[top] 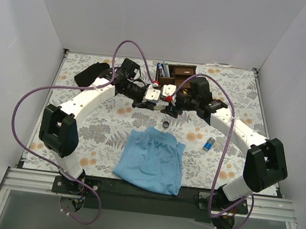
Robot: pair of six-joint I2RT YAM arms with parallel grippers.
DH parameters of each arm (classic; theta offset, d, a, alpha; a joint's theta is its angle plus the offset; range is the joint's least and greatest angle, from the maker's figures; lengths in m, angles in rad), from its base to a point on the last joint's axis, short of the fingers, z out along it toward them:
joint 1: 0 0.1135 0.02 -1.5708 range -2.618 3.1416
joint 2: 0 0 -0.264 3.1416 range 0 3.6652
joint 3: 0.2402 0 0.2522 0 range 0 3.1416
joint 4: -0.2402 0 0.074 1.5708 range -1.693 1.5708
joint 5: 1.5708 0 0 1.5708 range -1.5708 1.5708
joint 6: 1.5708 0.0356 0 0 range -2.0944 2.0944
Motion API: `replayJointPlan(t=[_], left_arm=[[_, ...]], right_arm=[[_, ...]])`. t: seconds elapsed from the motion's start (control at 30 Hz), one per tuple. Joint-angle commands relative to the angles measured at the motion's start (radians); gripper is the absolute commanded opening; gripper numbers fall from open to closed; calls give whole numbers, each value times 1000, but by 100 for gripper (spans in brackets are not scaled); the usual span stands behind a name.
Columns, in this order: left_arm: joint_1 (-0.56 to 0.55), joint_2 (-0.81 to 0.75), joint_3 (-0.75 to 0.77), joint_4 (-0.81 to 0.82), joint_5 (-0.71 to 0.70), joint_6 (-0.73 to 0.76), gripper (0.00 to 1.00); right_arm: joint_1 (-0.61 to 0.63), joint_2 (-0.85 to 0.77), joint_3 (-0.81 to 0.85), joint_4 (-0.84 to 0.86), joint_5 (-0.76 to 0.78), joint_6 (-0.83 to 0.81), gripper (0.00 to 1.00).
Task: Sort the stationery into containers
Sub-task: Place the stationery in the storage box.
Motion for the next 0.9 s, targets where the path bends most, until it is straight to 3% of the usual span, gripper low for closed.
replayJointPlan(t=[0.0,0.87], left_arm=[[-9,-62,-16,-8,34,10,0],[-10,-37,-59,89,-22,-51,0]], right_arm=[[2,10,58,47,1,-5,56],[2,-45,27,27,-21,41,54]])
